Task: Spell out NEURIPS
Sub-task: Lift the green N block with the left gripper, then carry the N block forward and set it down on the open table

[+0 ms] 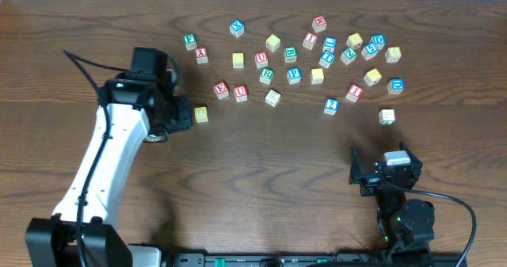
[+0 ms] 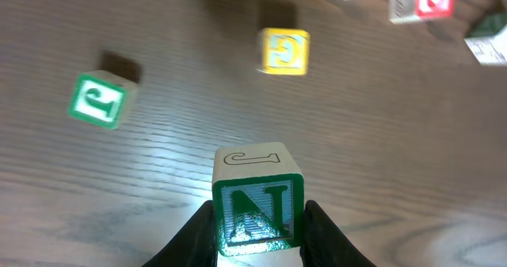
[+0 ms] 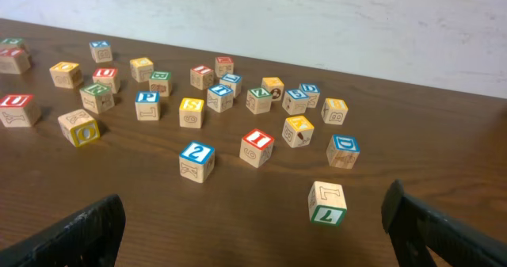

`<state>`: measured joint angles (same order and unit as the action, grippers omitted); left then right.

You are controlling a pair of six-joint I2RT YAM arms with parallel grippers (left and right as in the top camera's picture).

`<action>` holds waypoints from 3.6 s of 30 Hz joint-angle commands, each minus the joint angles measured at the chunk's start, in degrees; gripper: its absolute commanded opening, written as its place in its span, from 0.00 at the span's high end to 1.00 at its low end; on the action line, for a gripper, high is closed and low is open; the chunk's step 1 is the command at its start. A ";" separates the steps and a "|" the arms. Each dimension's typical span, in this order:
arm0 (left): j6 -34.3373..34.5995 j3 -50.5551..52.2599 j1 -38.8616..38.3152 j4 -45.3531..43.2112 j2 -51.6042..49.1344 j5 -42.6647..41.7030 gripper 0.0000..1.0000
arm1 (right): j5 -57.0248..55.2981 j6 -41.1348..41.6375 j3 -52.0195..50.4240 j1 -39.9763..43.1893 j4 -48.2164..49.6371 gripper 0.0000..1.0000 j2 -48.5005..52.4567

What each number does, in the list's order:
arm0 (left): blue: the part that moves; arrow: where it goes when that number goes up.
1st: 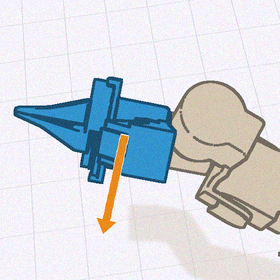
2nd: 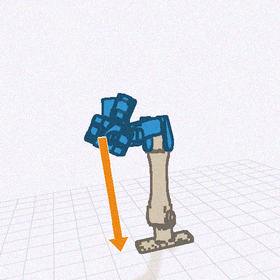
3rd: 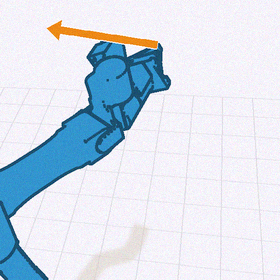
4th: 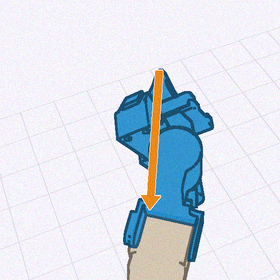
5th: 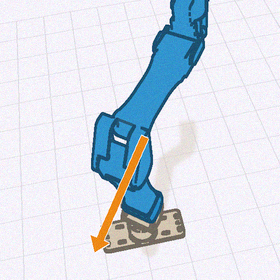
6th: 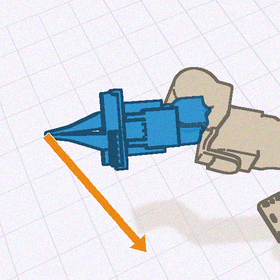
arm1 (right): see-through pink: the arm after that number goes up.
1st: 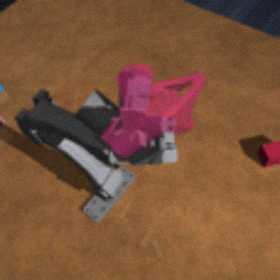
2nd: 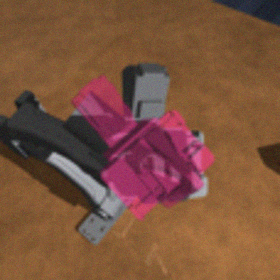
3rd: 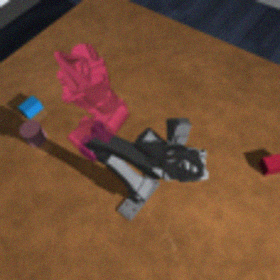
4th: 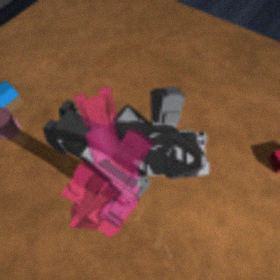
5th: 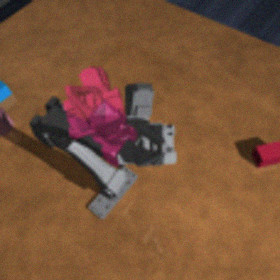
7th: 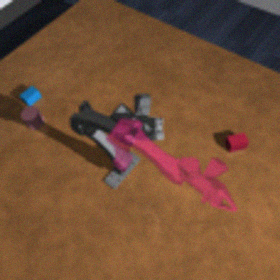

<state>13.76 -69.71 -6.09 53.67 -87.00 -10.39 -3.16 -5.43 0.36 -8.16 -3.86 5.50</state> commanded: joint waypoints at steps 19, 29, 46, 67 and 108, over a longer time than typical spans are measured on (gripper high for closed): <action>3.08 11.54 -10.75 -6.45 0.59 3.74 0.81 | 0.15 0.24 -0.04 0.31 -0.24 0.01 -0.24; 3.82 11.54 -15.98 -9.33 0.52 3.78 0.81 | 0.15 0.24 -0.04 0.31 -0.24 0.01 -0.24; 7.17 16.28 -17.90 -16.22 0.50 6.56 0.81 | 0.15 0.24 -0.04 0.31 -0.24 0.01 -0.24; 7.17 18.97 -17.90 -19.96 0.42 6.51 0.85 | 0.15 0.24 -0.04 0.31 -0.24 0.01 -0.24; 9.09 18.99 -21.92 -24.50 -5.62 7.48 0.89 | 0.15 0.24 -0.04 0.31 -0.24 0.01 -0.24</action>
<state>22.39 -51.22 -27.97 29.32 -92.42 -4.10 -3.16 -5.43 0.36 -8.16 -3.86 5.50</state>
